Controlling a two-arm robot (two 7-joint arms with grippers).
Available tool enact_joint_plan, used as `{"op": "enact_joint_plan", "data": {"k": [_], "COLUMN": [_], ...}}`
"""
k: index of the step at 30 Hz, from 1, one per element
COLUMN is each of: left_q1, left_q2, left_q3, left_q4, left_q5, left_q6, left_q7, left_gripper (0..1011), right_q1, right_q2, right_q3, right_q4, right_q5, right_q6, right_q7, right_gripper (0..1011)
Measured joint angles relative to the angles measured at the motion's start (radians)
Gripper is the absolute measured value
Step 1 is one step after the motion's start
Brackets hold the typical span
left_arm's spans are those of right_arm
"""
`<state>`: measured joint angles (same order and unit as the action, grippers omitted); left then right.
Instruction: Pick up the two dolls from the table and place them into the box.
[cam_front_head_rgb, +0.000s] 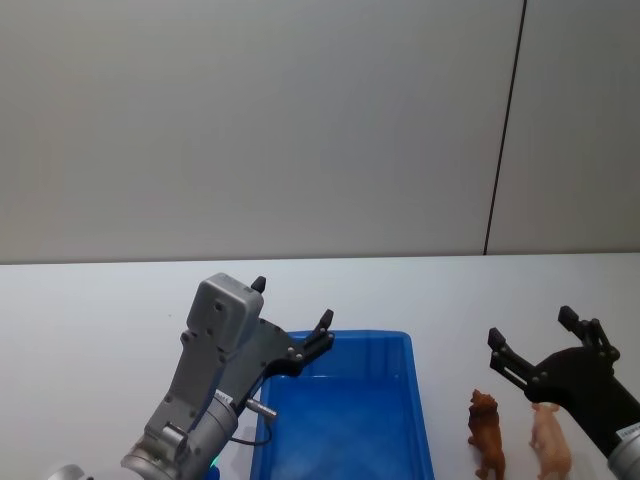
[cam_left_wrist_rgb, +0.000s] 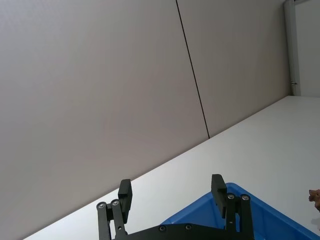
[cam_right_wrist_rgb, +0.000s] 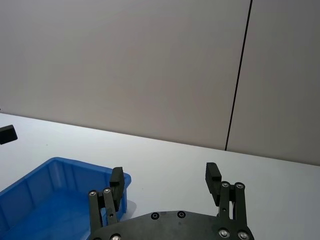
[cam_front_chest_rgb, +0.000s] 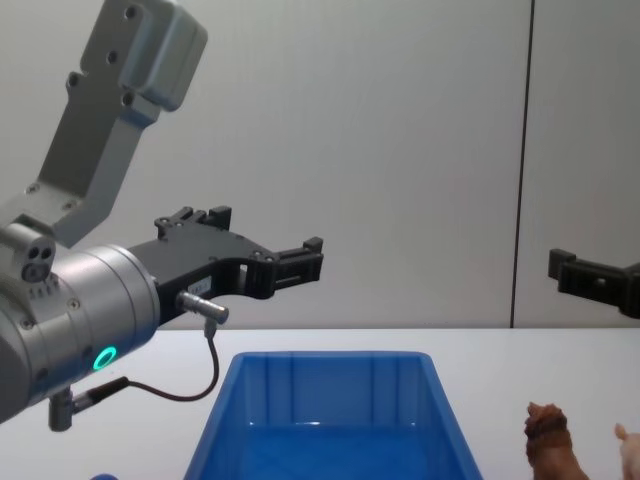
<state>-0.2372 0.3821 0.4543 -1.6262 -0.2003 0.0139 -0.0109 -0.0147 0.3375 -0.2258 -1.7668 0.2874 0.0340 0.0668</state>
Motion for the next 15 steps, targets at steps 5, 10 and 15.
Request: {"op": "enact_joint_plan", "data": {"k": [5,10,15], "left_q1": [0.000,0.000,0.000], "left_q2": [0.000,0.000,0.000], "left_q3": [0.000,0.000,0.000], "left_q4": [0.000,0.000,0.000], "left_q5": [0.000,0.000,0.000], "left_q6": [0.000,0.000,0.000], "left_q7": [0.000,0.000,0.000], "left_gripper": [1001,1002,1001], "right_q1": [0.000,0.000,0.000], "right_q2": [0.000,0.000,0.000], "right_q3": [0.000,0.000,0.000], "right_q4": [0.000,0.000,0.000], "right_q5": [0.000,0.000,0.000], "right_q6": [0.000,0.000,0.000], "right_q7": [0.000,0.000,0.000], "right_gripper": [1001,1001,1001]}}
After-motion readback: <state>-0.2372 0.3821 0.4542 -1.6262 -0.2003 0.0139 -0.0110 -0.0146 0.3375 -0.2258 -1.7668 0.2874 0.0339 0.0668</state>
